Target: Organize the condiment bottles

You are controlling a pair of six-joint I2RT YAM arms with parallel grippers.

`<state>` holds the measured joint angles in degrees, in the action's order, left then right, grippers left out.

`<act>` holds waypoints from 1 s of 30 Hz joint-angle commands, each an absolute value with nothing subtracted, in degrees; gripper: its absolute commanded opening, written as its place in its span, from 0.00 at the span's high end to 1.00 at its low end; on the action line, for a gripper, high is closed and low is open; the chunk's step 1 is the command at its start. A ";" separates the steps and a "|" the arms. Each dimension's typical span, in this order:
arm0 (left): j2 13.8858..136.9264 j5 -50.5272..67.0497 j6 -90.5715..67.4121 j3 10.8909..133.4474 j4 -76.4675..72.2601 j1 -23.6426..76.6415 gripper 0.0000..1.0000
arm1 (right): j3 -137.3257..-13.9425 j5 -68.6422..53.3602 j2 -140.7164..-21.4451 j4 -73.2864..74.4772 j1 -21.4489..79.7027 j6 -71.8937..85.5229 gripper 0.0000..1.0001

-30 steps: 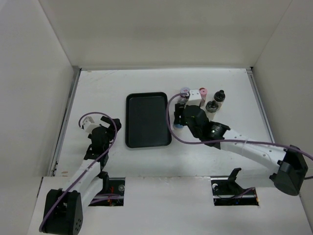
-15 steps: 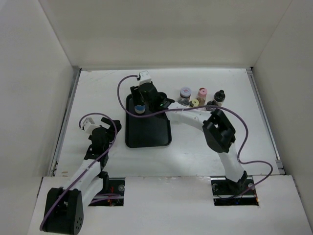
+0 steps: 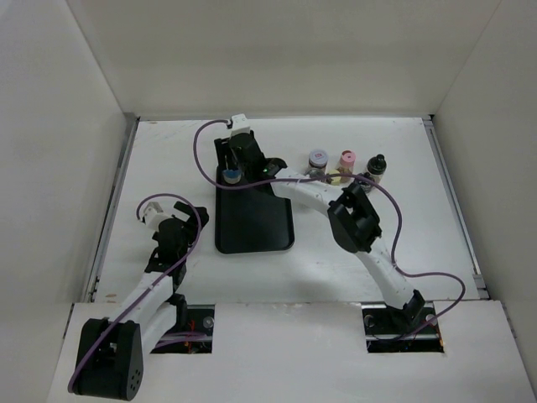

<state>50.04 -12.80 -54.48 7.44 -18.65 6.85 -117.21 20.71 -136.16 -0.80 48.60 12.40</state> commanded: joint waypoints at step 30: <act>47.72 -13.27 -53.96 7.29 -20.92 7.34 0.00 | -57.66 33.05 -82.79 -8.36 39.42 18.55 0.18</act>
